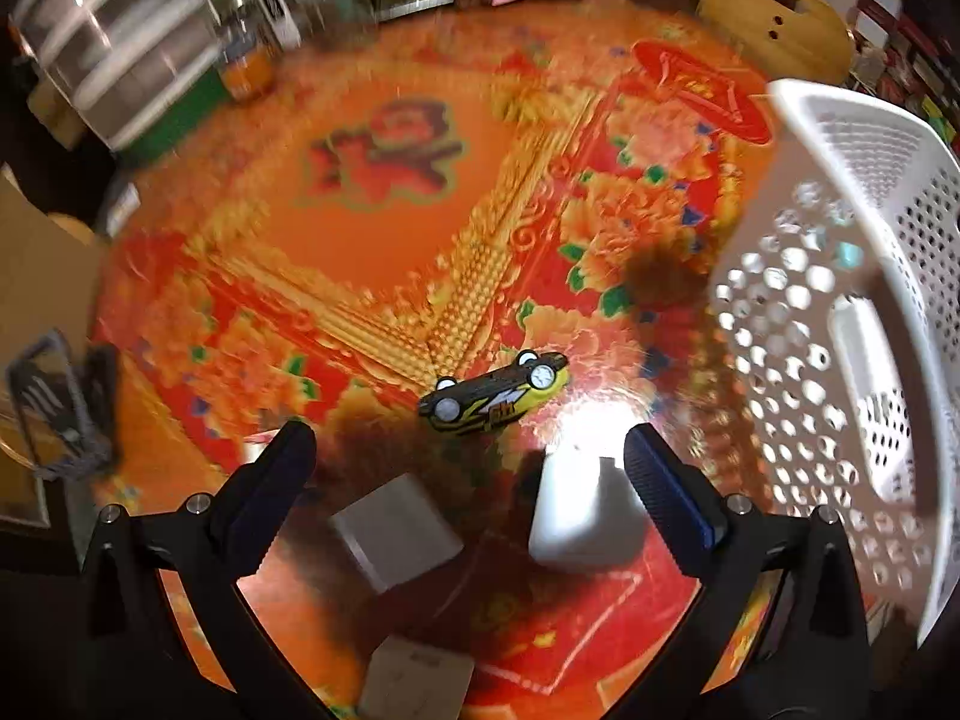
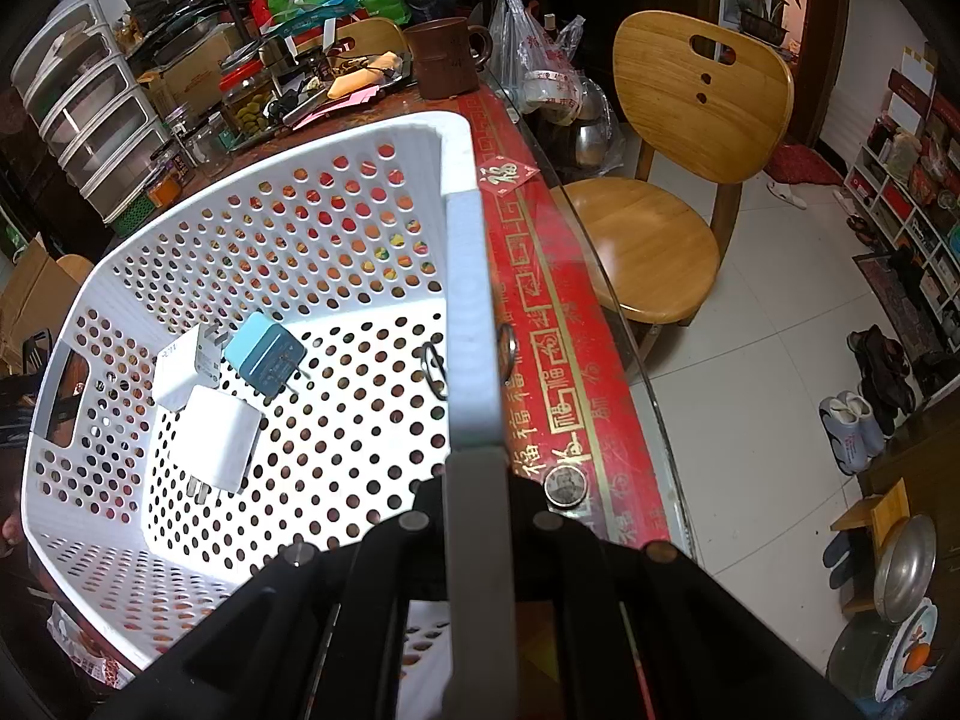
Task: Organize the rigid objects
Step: 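Grasp the yellow toy car with the left tool, then lower the yellow toy car into the basket and open the left tool, then grasp the Hello Kitty charger on the table with the left tool, then carry the Hello Kitty charger into the basket and open the left tool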
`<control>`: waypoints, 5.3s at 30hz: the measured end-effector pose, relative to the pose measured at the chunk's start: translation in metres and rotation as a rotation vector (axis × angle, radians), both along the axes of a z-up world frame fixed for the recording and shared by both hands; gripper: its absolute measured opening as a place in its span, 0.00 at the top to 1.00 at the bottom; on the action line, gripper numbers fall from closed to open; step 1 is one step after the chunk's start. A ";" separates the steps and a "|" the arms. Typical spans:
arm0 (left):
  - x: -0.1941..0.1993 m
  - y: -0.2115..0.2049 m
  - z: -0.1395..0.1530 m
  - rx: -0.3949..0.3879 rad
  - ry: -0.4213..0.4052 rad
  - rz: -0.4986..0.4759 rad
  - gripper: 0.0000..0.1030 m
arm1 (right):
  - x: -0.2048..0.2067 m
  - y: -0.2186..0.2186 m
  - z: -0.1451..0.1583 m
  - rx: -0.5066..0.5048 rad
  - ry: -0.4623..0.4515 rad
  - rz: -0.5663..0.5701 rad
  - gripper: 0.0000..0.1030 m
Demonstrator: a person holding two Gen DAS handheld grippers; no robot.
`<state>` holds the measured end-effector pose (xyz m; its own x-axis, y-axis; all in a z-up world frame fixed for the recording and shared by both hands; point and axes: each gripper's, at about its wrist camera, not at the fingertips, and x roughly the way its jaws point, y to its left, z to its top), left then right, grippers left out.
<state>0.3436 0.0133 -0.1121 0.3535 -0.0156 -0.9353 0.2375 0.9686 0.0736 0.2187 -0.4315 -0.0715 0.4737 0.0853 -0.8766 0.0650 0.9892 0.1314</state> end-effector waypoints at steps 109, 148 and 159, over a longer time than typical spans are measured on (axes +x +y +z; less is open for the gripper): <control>-0.090 -0.036 0.150 0.096 -0.436 0.017 0.01 | -0.001 0.001 -0.003 0.010 -0.001 0.000 0.95; -0.012 0.084 0.021 0.052 -0.156 0.279 0.75 | -0.002 0.000 -0.002 0.003 0.004 0.005 0.95; -0.050 0.036 0.081 0.068 -0.269 0.188 0.75 | -0.002 0.000 -0.002 0.005 0.002 0.007 0.95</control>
